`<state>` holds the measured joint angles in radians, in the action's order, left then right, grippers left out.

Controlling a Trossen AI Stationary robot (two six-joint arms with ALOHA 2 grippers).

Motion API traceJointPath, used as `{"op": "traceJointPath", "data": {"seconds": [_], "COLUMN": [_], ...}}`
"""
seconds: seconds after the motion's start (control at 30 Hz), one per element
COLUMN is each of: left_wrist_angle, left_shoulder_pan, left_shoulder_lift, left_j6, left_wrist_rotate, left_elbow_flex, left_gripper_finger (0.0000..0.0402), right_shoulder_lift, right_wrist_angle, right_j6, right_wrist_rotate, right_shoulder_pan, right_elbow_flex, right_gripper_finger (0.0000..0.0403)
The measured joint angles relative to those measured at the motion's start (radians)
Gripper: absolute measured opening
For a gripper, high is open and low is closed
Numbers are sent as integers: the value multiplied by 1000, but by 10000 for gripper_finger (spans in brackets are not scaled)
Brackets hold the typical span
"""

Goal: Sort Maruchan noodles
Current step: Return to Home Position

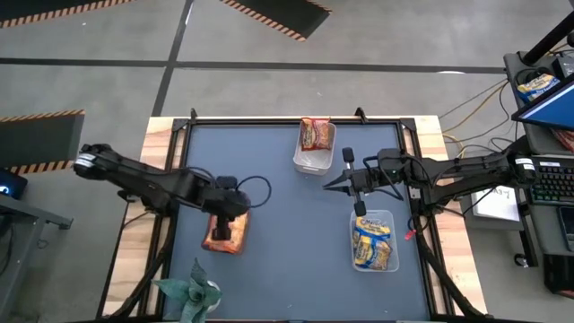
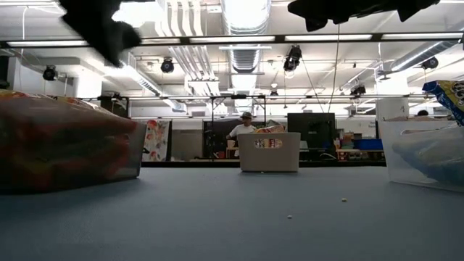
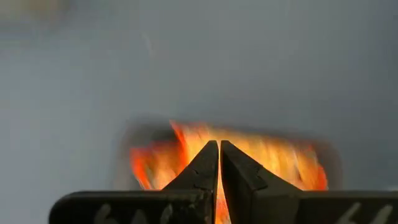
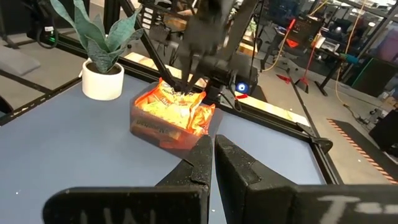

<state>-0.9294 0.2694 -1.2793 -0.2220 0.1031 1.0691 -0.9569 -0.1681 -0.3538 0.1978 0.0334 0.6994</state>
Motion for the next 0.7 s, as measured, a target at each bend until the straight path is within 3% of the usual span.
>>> {"op": "traceJointPath", "data": {"seconds": [0.07, 0.17, 0.4, 0.57, 0.7], "left_wrist_angle": [110, 309, 816, 996, 1038], "left_shoulder_pan": [8, 11, 1, -38, -69], "left_shoulder_lift": [52, 143, 422, 656, 823], "left_j6": [73, 192, 452, 464, 459], "left_wrist_rotate": [69, 94, 86, 88, 88], "left_elbow_flex": [-19, -95, -431, -625, -727], "left_gripper_finger": [0, 0, 0, 0, 0], "right_shoulder_lift": [0, 1, 53, 168, 308], "right_wrist_angle": [9, 31, -77, -247, -290], "right_j6": [1, 3, 85, 156, 189], "right_wrist_rotate": [2, 20, 124, 119, 118], "right_shoulder_pan": [0, 0, -1, 15, 20], "right_elbow_flex": [0, 0, -169, -366, -461], "right_gripper_finger": [9, 9, 9, 9, 9]}}
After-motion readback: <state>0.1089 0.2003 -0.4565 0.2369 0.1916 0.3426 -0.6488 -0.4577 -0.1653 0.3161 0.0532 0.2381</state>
